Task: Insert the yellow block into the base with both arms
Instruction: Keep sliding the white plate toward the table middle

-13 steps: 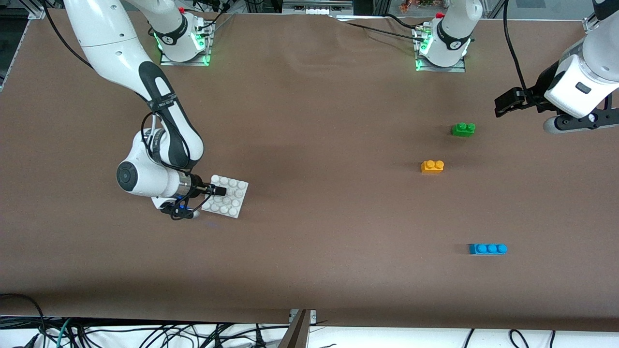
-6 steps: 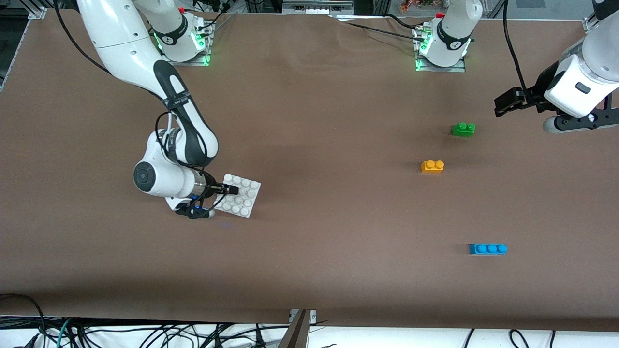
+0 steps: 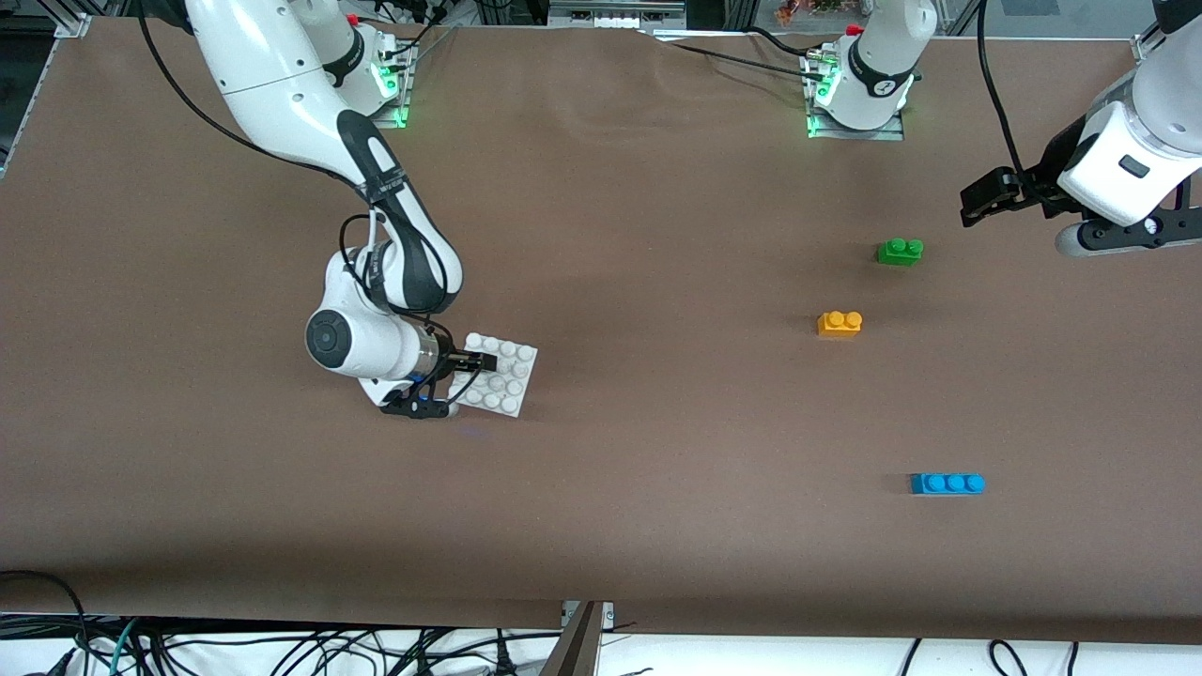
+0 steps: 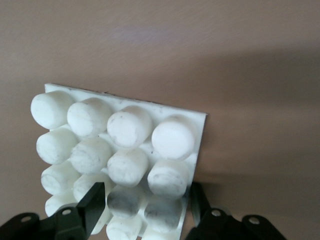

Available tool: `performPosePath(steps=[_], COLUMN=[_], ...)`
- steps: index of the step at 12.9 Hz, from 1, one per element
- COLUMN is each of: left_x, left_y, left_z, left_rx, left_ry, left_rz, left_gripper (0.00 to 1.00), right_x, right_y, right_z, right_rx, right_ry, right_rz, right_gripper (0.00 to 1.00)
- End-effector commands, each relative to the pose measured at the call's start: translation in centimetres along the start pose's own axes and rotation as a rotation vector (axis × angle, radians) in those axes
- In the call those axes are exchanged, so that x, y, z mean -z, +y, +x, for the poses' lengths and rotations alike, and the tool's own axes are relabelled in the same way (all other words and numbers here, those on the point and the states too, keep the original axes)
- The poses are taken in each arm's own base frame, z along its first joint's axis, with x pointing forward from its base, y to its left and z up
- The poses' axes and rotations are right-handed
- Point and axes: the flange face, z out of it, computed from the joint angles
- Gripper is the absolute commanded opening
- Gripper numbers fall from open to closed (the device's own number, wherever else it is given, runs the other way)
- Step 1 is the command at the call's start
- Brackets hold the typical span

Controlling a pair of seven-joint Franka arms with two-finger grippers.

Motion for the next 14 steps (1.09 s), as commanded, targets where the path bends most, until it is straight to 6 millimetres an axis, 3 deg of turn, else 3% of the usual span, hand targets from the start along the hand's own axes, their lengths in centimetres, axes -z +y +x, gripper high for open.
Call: performPosePath(steps=[1, 4, 7, 9, 14], left_x=[1.2, 1.6, 1.4, 1.2, 1.1], left_y=[0.7, 2.2, 1.8, 1.0, 1.7], left_z=[-0.6, -1.1, -0.9, -0.5, -1.0], left_rx=[-0.020, -0.045, -0.040, -0.032, -0.037], left_ry=[0.018, 0.031, 0.029, 0.024, 0.014], left_rz=[-0.021, -0.022, -0.019, -0.020, -0.017], left_gripper=[1.00, 1.00, 1.00, 1.00, 1.00], right_x=[-1.6, -2.4, -3.9, -4.0, -4.2], right_y=[-4.0, -7.0, -9.6, -10.7, -14.3], right_z=[-0.5, -1.9, -3.2, -3.1, -3.4], right_rx=[0.007, 0.051, 0.087, 0.088, 0.105], right_ry=[0.002, -0.004, -0.013, -0.002, 0.021], right_rz=[0.006, -0.001, -0.005, -0.005, 0.014], right_gripper=[0.77, 0.77, 0.77, 0.77, 0.79])
